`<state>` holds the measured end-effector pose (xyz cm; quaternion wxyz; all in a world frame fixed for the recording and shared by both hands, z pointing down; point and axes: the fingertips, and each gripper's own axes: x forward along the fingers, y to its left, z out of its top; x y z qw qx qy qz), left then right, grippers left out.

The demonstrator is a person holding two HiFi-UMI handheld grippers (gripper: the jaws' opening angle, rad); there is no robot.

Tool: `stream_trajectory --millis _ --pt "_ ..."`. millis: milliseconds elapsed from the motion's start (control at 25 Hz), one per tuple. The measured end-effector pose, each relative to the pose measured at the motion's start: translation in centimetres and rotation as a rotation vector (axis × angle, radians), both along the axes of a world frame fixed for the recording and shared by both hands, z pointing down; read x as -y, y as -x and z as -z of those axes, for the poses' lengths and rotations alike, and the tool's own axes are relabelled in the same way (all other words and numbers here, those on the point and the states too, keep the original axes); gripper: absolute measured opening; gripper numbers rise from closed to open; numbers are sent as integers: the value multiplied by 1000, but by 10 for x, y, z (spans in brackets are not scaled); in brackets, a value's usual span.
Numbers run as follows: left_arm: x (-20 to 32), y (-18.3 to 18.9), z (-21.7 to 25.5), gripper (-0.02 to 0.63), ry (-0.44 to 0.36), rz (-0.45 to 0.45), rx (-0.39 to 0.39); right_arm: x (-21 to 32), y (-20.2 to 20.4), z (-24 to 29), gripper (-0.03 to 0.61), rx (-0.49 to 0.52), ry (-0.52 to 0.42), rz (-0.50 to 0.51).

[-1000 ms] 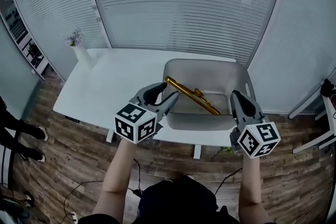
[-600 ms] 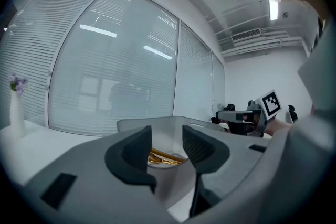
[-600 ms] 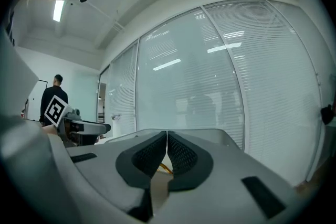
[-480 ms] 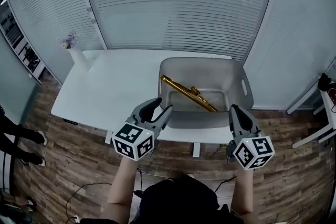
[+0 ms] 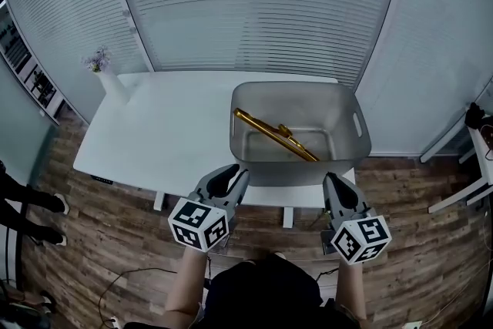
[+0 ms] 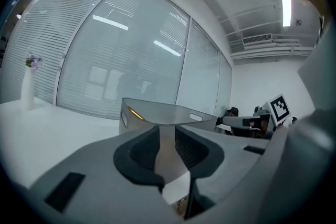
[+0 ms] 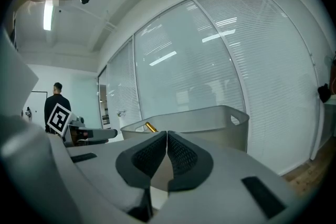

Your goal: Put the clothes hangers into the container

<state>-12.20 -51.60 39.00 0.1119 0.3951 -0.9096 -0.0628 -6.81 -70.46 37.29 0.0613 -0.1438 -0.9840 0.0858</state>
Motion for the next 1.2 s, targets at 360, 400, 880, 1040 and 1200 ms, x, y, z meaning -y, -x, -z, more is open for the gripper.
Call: stream_trajectory --millis 360,400,880,1040,1200 --pt "-3 -10 -18 15 20 24 24 -6 -15 -18 29 14 -64 -19" --pt "-3 -11 -18 12 16 20 32 -4 -15 -20 29 12 -68 -29" --pt "3 -17 -26 9 64 -7 79 6 -12 -27 29 -10 -90 -21" --pt "2 -16 -27 9 65 -11 79 -2 -10 -31 28 -25 -82 5" --pt "4 -16 -25 9 62 -19 82 -5 -10 -31 28 -28 -80 12"
